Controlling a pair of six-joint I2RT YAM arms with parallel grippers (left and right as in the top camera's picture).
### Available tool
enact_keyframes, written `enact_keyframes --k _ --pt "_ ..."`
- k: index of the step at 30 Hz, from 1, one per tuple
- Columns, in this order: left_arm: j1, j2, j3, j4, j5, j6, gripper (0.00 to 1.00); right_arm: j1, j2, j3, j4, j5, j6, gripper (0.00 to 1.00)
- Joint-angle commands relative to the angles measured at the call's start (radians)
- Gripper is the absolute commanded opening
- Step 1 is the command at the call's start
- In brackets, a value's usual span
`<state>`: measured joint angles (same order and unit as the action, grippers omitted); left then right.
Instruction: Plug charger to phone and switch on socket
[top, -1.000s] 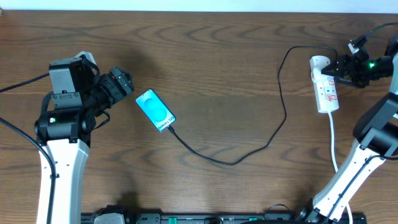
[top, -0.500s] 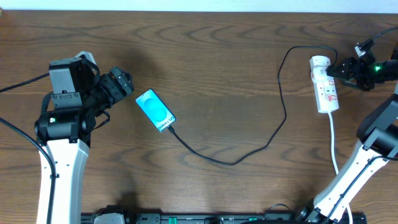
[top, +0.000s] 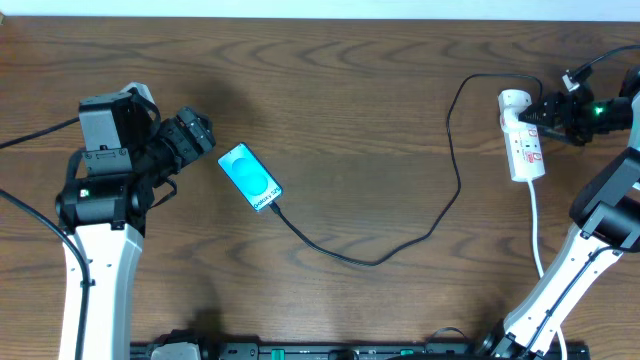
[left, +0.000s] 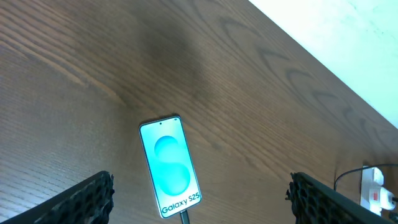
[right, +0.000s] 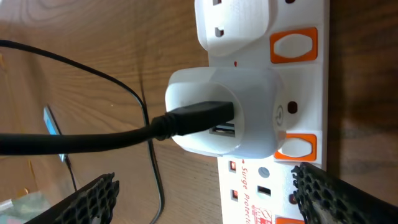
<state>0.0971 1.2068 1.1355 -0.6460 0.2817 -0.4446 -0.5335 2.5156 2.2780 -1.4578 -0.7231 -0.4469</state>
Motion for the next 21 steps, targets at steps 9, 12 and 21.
enact_keyframes --k 9,12,21 --pt "0.003 0.002 0.0 0.003 -0.014 0.002 0.91 0.016 0.024 0.016 0.003 -0.045 -0.011 0.91" --pt "0.003 0.002 0.0 0.003 -0.014 0.002 0.91 0.024 0.035 0.016 0.003 -0.046 -0.011 0.91" --pt "0.003 0.002 0.0 0.003 -0.014 0.002 0.91 0.027 0.042 0.016 0.005 -0.041 -0.015 0.91"
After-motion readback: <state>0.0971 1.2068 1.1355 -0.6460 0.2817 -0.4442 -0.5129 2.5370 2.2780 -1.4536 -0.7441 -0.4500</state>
